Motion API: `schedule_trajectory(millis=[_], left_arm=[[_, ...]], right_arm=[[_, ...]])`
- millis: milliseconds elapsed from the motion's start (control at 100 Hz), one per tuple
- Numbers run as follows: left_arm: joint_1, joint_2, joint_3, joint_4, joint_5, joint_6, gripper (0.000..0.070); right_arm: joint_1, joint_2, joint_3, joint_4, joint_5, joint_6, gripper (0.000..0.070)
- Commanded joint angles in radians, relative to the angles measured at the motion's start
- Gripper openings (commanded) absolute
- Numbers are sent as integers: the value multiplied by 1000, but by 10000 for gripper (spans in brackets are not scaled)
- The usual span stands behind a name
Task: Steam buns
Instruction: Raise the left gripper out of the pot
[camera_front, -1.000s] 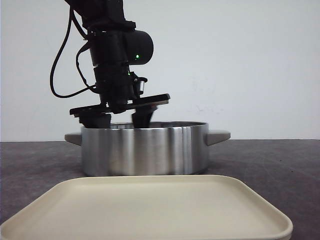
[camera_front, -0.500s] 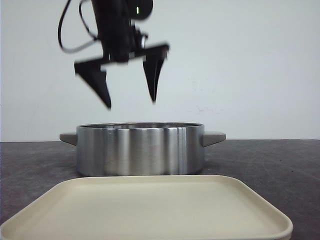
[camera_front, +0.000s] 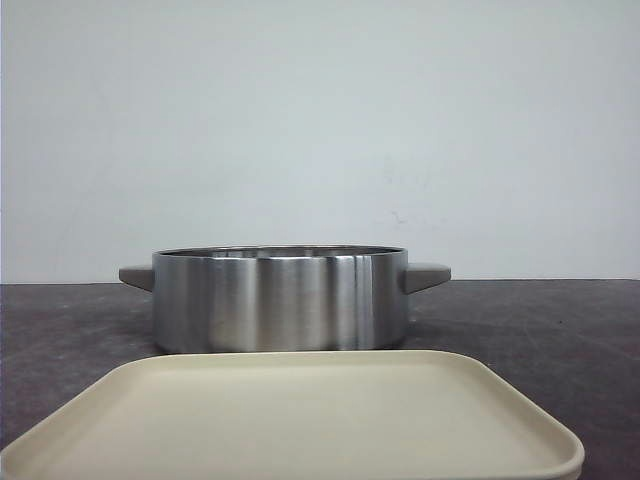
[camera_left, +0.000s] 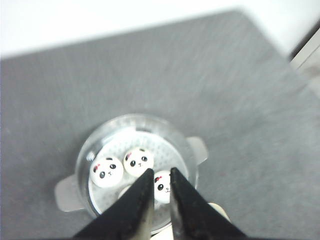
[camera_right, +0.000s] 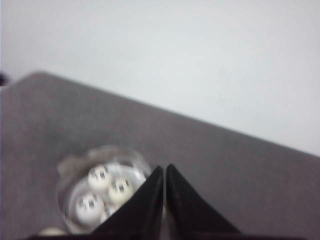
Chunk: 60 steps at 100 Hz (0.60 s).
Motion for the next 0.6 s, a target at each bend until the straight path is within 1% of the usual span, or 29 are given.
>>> schedule_trajectory(millis=[0,70,200,250,320,370,420,480,590], left_arm=[[-10,-40,19,-15,-6,26,11],[-18,-129,19,-45,-2,50,11],[-28,-259,18,-130,-14,66,11],[-28,-304,12,-164,-56,62,11],[-28,-375,-24,-175,-155,36,11],[-28,-434,-71,-167,-211,24,11],[-28,-491,-133,-150,-245,14,11],[-28,-565,-228,-122,-262,5,11],[-28,-715,-451,-37,-296,4,11]], right_arm=[[11,-16,-98,165,-1,13,1],[11,-53,-247,349,-8,-5,1],[11,-125,-549,694,-26,-56,0],[14,-143,-662,814,-23,-74,1],[16,-159,-803,953,-7,-76,0],[16,-160,-882,1025,8,-72,0],[15,-158,-943,1069,29,-72,0],[15,-153,-996,1106,61,-72,0],[15,-141,-1020,1110,63,-66,0]])
